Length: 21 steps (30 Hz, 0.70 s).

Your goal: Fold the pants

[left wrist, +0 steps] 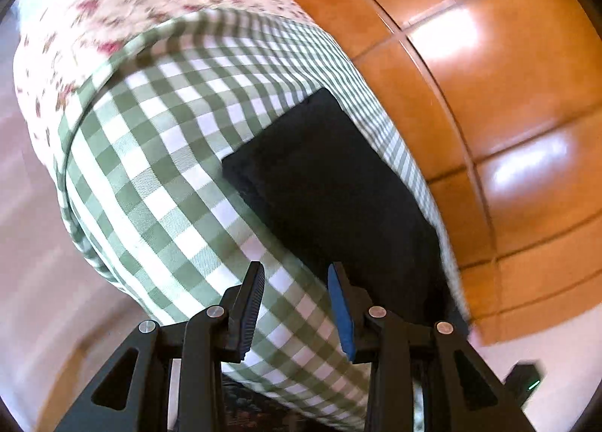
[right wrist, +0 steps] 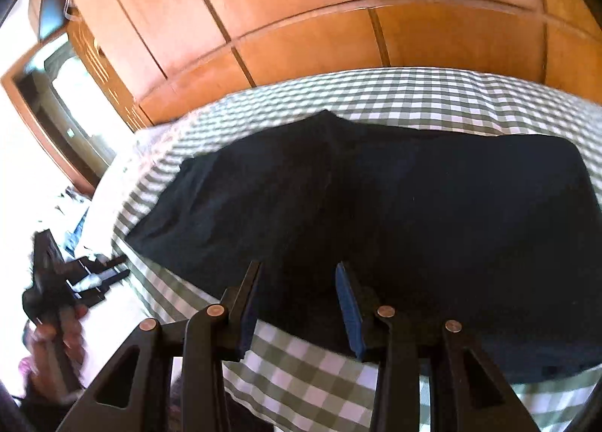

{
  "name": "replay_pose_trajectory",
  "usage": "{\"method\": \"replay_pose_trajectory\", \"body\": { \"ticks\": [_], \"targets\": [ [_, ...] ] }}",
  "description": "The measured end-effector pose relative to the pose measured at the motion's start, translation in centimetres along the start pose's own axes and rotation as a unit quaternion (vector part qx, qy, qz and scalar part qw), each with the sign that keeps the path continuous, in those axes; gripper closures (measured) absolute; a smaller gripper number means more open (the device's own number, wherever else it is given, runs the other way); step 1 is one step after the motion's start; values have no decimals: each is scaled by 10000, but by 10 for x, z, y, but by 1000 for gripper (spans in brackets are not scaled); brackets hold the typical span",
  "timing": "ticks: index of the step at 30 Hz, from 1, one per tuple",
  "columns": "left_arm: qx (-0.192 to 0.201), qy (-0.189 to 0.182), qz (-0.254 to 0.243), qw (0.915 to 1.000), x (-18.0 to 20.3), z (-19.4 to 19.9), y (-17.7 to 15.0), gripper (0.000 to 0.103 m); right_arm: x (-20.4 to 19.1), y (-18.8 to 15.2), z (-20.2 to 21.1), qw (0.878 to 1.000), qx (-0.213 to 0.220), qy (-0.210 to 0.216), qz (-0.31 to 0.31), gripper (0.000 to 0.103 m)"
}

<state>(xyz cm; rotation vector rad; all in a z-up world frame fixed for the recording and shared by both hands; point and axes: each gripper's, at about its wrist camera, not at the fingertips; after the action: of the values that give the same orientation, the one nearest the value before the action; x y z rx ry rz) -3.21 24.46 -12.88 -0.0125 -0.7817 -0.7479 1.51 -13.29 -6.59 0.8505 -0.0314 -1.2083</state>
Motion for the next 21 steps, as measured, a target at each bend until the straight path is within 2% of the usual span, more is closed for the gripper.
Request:
{"method": "replay_pose_trajectory", "body": {
  "ticks": [2, 5, 7, 11, 14, 16, 18, 20, 21],
  "targets": [
    [-80, -204, 328, 9992, -8, -3, 7, 68, 0, -4, -5, 10000, -36, -79, 3, 63],
    [-124, -284, 710, 9970, -16, -11, 18, 59, 3, -8, -10, 9998, -27, -180, -22, 63],
    [-120, -376, 1019, 9940, -23, -15, 25, 58, 8, -7, -13, 9998, -44, -157, -96, 63],
    [3, -342, 1352, 9902, -31, -23, 34, 53, 16, -8, -16, 9997, -5, -37, -226, 62],
    [151, -241, 1342, 9906, -35, -25, 40, 53, 17, -11, -17, 9996, 31, 115, -245, 54],
    [241, -202, 1330, 9906, -33, -27, 43, 53, 16, -12, -17, 9993, 78, 236, -278, 44],
    [215, -129, 1326, 9909, -31, -30, 48, 53, 14, -12, -18, 9993, 89, 275, -246, 40],
    [121, -85, 1267, 9918, -27, -30, 51, 56, 12, -12, -18, 9993, 93, 289, -224, 37],
    [83, 1, 1235, 9923, -18, -36, 59, 64, 11, -12, -18, 9993, 101, 294, -214, 36]
  ]
}}
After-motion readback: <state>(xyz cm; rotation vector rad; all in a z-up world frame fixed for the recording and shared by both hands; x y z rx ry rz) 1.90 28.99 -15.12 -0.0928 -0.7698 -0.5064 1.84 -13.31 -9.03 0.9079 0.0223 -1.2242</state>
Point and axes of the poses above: each gripper's, at about its wrist camera, not at the fingertips, and z roughly against the way its jaws point, x to its right, y to its top, and after that the axes turned 5 degrees about y, right-handed
